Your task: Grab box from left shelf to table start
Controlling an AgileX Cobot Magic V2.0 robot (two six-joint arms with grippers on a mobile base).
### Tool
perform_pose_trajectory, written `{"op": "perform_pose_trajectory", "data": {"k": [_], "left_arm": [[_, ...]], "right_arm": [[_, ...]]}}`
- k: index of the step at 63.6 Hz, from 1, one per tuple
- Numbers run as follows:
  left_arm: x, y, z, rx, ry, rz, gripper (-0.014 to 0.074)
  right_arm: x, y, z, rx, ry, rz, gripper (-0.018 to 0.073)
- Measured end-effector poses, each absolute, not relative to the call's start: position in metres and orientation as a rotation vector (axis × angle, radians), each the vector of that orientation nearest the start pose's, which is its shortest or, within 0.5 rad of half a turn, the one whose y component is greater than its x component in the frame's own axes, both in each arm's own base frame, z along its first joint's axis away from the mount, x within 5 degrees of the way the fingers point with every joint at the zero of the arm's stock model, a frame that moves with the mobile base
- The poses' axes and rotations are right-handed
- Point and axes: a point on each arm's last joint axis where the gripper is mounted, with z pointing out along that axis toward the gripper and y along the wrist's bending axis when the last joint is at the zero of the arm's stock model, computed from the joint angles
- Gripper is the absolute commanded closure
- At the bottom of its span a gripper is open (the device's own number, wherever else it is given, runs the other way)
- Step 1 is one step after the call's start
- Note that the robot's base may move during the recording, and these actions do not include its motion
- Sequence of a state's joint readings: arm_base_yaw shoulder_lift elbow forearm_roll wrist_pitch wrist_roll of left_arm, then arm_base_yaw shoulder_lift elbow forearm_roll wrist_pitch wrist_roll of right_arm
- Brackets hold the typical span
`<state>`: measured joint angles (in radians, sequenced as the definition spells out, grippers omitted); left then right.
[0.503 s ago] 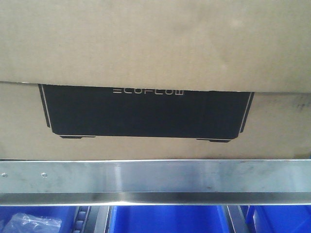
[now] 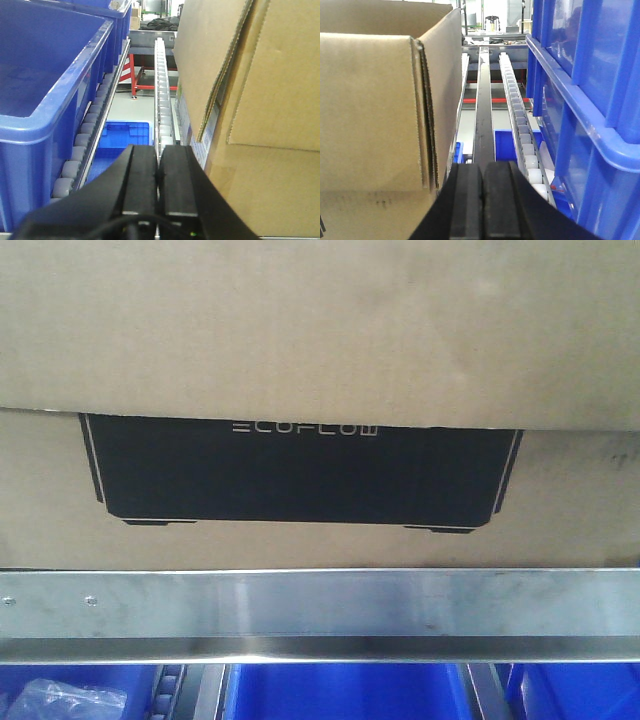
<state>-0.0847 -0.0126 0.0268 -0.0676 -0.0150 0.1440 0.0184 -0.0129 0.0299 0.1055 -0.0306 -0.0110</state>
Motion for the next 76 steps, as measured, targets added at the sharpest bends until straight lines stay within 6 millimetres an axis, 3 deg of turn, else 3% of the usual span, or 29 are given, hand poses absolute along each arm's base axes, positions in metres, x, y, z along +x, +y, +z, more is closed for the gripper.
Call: {"op": "perform_pose_trajectory", "data": {"k": [31,45,54,76], "left_arm": [[0.055,-0.005,0.21,0.128,1.531,-0.009,0.0608],[0.034,-0.005,0.267,0.157,1.585,-0.01,0.0608],[0.021,-0.004,0.29,0.18,1.672,0.002,0.0608],[0.047,-0.007,0.336,0.189,1.801,-0.022,0.0608]], "right_arm": [[0.056,0.001,0.207,0.059,1.47,0.089,0.0507],[0.056,0.001,0.207,0.059,1.47,0.089,0.0507],[0.056,0.001,0.207,0.059,1.47,0.089,0.0507],[0.056,0.001,0.207,0.059,1.47,0.089,0.0507]]}}
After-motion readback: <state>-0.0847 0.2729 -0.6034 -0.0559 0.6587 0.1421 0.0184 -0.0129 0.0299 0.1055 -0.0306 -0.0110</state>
